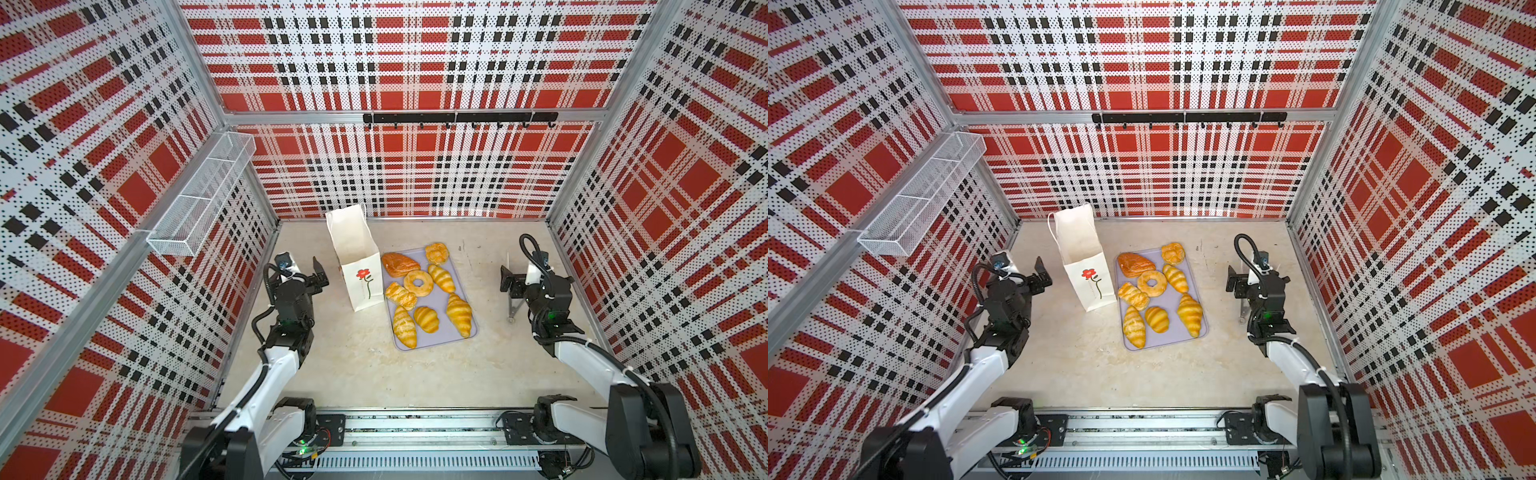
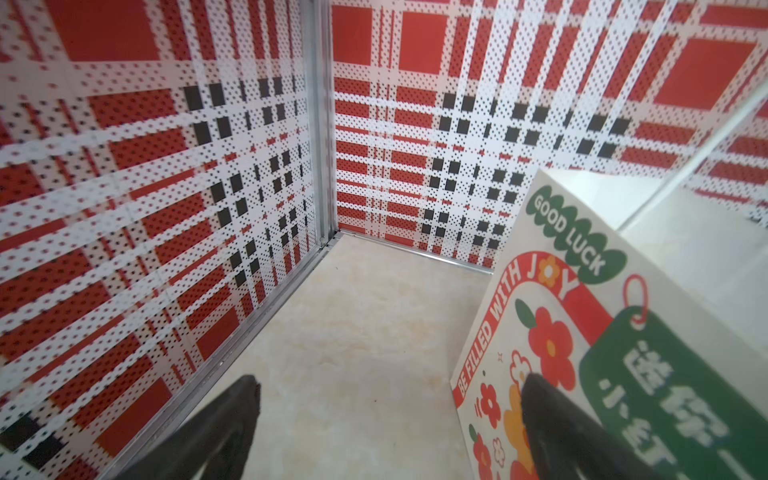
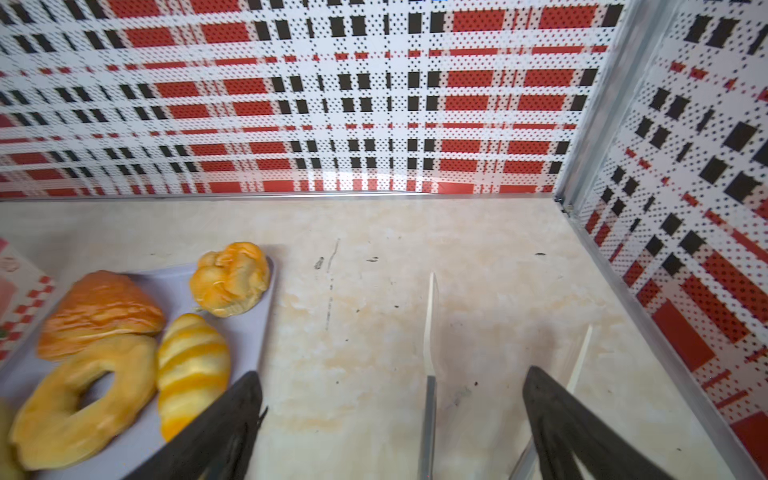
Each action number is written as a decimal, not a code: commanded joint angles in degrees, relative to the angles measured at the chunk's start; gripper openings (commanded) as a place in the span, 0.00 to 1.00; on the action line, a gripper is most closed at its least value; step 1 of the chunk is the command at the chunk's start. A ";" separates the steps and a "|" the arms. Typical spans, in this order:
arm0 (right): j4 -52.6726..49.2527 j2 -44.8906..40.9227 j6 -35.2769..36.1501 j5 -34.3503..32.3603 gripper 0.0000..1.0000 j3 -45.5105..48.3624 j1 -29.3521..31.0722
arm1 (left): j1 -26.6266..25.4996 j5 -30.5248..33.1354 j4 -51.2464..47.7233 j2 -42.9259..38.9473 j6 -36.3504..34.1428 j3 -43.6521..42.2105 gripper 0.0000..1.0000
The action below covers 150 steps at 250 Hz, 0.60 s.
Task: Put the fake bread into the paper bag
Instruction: 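Move the left gripper to the paper bag while the right gripper reaches toward the tongs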
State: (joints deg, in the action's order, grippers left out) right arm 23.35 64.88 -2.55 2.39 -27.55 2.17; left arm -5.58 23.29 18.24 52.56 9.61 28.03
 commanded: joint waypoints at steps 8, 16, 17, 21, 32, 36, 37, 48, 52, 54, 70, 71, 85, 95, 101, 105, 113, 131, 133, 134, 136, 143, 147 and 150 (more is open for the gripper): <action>-12.27 -3.21 -3.96 5.58 0.96 -2.16 0.03 | -2.59 4.91 -17.55 -7.72 6.40 2.37 1.00; -13.54 -3.65 -4.28 6.18 0.95 -2.47 0.02 | -3.34 5.76 -20.14 -8.99 7.09 3.53 0.99; -13.70 -3.68 -4.30 6.24 0.95 -2.53 0.07 | -3.49 5.91 -20.51 -9.15 7.44 3.70 0.99; -14.25 -3.79 -4.41 6.50 0.95 -2.59 0.03 | -3.90 6.24 -21.80 -9.65 7.97 4.43 0.99; -15.97 -3.97 -4.90 7.26 0.94 -3.29 0.09 | -5.02 6.47 -25.32 -10.23 8.42 6.82 0.99; -16.53 -3.97 -5.01 7.63 0.94 -3.61 0.11 | -5.38 6.53 -26.84 -10.28 8.43 7.83 0.99; -16.64 -3.97 -5.05 7.71 0.94 -3.67 0.11 | -5.48 6.47 -27.16 -10.23 8.47 8.09 0.99; -17.77 -3.86 -5.38 8.49 0.93 -4.34 0.25 | -6.85 6.48 -30.53 -9.70 8.63 11.17 0.99; -18.17 -3.81 -5.49 8.65 0.92 -4.60 0.41 | -7.35 6.57 -31.66 -9.34 8.62 12.30 0.99; -18.28 -3.78 -5.51 8.72 0.92 -4.72 0.45 | -7.65 6.63 -32.16 -9.14 8.66 12.90 0.99; -18.87 -3.38 -5.89 8.55 0.91 -5.39 1.18 | -9.92 6.94 -35.88 -6.77 8.21 17.43 0.99; -18.87 -3.37 -5.89 8.53 0.91 -5.40 1.26 | -10.03 6.99 -36.11 -6.55 8.18 17.73 0.99; -18.63 -2.65 -6.11 7.89 0.91 -5.62 2.16 | -11.37 7.42 -39.27 -3.76 8.10 21.71 1.00; -18.60 -1.95 -6.18 7.47 0.91 -5.98 2.93 | -13.58 7.89 -41.31 -1.59 8.30 24.43 1.00; -18.78 -1.50 -6.14 7.24 0.91 -6.33 3.37 | -14.27 8.02 -42.41 -0.36 8.49 25.92 0.99; -19.01 -1.16 -6.10 7.12 0.91 -6.60 3.64 | -14.73 8.00 -43.06 0.55 8.61 26.88 0.98; -19.66 -0.55 -5.91 6.73 0.91 -7.13 4.34 | -15.60 8.00 -44.18 2.23 8.69 28.77 0.97; -21.44 0.82 -4.78 4.95 0.91 -8.74 6.18 | -16.88 7.92 -46.43 6.08 9.20 32.63 0.95; -21.64 0.96 -4.69 4.69 0.91 -8.86 6.35 | -16.97 7.81 -46.69 6.49 9.35 33.03 0.95; -21.71 1.04 -4.59 4.58 0.91 -8.93 6.48 | -17.03 7.77 -46.79 6.67 9.37 33.22 0.95; -21.93 1.21 -4.47 4.34 0.91 -9.10 6.69 | -17.10 7.59 -46.98 7.14 9.44 33.64 0.94; -22.65 1.70 -3.87 3.64 0.91 -9.66 7.45 | -17.21 7.04 -47.81 8.57 9.88 35.03 0.93; -23.12 1.92 -3.50 3.24 0.91 -9.99 7.76 | -17.20 6.68 -48.28 9.32 10.04 35.97 0.93; -23.36 2.18 -3.25 2.97 0.91 -10.24 8.01 | -17.24 6.50 -48.71 10.00 10.30 36.56 0.92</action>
State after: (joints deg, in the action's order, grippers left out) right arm 2.33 65.30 -8.08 8.12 -34.61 7.84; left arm -21.89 29.67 -22.46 58.13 17.15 59.81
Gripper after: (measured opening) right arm 0.910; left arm 0.937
